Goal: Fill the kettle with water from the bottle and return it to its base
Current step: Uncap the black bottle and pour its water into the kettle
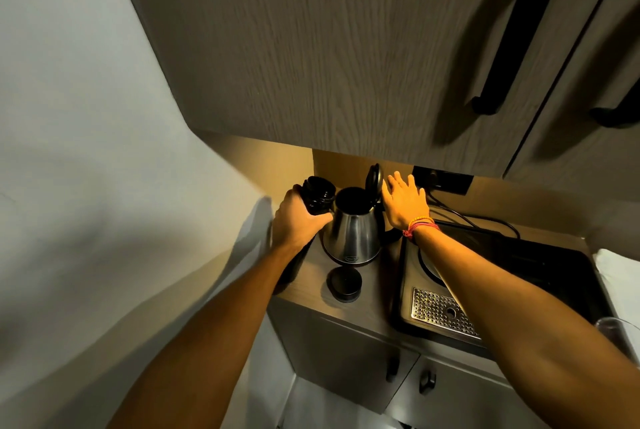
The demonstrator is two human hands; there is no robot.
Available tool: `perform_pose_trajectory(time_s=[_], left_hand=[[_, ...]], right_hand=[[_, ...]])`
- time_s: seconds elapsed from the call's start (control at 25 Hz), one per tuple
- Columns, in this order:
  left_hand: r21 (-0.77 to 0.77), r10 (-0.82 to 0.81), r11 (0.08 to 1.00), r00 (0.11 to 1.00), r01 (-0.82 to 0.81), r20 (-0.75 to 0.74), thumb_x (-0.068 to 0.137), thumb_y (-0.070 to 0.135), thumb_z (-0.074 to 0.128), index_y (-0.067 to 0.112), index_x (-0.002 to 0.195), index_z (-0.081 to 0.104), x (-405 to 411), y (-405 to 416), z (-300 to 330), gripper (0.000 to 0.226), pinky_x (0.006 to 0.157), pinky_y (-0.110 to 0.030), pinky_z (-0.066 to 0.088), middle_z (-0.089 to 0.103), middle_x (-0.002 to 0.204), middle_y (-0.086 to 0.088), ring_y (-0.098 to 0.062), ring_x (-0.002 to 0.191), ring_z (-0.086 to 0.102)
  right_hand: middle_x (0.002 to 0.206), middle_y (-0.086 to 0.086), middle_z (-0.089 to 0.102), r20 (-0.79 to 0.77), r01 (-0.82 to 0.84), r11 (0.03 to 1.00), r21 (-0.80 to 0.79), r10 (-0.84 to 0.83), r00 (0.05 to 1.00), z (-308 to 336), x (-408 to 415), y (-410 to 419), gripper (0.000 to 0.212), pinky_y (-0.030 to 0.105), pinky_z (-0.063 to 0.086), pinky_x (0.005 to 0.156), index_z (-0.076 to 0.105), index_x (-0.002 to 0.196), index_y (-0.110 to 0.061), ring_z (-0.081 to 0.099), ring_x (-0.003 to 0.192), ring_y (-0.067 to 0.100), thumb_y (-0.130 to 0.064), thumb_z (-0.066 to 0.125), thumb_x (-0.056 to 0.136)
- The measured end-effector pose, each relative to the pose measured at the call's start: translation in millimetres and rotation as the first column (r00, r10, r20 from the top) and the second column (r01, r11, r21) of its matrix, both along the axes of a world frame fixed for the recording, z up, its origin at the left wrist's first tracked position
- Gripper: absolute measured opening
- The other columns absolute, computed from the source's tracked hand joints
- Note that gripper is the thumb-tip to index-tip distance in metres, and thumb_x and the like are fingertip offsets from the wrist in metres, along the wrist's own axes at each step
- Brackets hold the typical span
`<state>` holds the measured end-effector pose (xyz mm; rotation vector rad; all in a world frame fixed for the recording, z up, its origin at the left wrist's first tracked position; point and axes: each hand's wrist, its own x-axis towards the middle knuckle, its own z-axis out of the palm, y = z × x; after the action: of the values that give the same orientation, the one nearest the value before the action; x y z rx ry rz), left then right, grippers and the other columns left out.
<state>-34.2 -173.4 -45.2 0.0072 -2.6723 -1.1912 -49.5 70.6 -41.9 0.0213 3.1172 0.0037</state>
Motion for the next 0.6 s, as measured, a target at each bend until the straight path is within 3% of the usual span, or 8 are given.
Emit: perform_pose_trajectory(time_s=[0.16, 0.28, 0.48, 0.6], left_hand=[[-0.323, -0.077, 0.943, 0.997, 0.076, 0.009, 0.060, 0.056, 0.075, 0.014, 0.116, 0.052, -13.6, 12.0, 14.2, 0.074, 0.065, -0.034, 0.052, 0.064, 0.105, -0.006, -0.027, 0.089, 0.065], [-0.438, -0.067, 0.894, 0.995, 0.094, 0.076, 0.059, 0.061, 0.075, 0.013, 0.119, 0.050, -22.0, 14.6, 22.3, 0.081, 0.064, -0.032, 0.045, 0.063, 0.109, -0.008, -0.028, 0.091, 0.064], [-0.619, -0.074, 0.764, 0.978, 0.182, 0.197, 0.057, 0.061, 0.076, 0.015, 0.119, 0.053, -30.7, 18.3, 32.0, 0.081, 0.070, -0.034, 0.050, 0.064, 0.112, -0.008, -0.029, 0.096, 0.063], [-0.673, -0.071, 0.707, 0.969, 0.216, 0.237, 0.056, 0.058, 0.076, 0.016, 0.119, 0.054, -32.7, 17.9, 36.7, 0.078, 0.072, -0.034, 0.049, 0.062, 0.105, -0.006, -0.028, 0.093, 0.062]], right_hand=[[0.165, 0.016, 0.015, -0.007, 0.005, 1.000, -0.003, -0.005, 1.000, 2.1, 1.4, -0.4, 0.070, 0.063, 0.028, 0.117, 0.021, 0.156, -0.016, 0.014, 0.151, 0.046, -0.023, 0.055, 0.095], [0.166, 0.016, 0.014, -0.017, 0.012, 1.000, -0.023, -0.012, 1.000, 4.1, 1.5, -0.3, 0.066, 0.061, 0.025, 0.119, 0.020, 0.157, -0.017, 0.012, 0.152, 0.045, -0.027, 0.048, 0.098], [0.168, 0.012, 0.009, -0.009, 0.086, 0.986, -0.145, -0.088, 0.996, 6.6, 1.2, 1.4, 0.060, 0.058, 0.017, 0.123, 0.021, 0.158, -0.013, 0.005, 0.155, 0.039, -0.035, 0.029, 0.103], [0.168, 0.014, 0.008, -0.003, 0.040, 0.993, -0.113, -0.041, 0.999, 6.9, 1.7, 1.2, 0.061, 0.059, 0.016, 0.123, 0.021, 0.158, -0.015, 0.004, 0.155, 0.041, -0.033, 0.035, 0.102]])
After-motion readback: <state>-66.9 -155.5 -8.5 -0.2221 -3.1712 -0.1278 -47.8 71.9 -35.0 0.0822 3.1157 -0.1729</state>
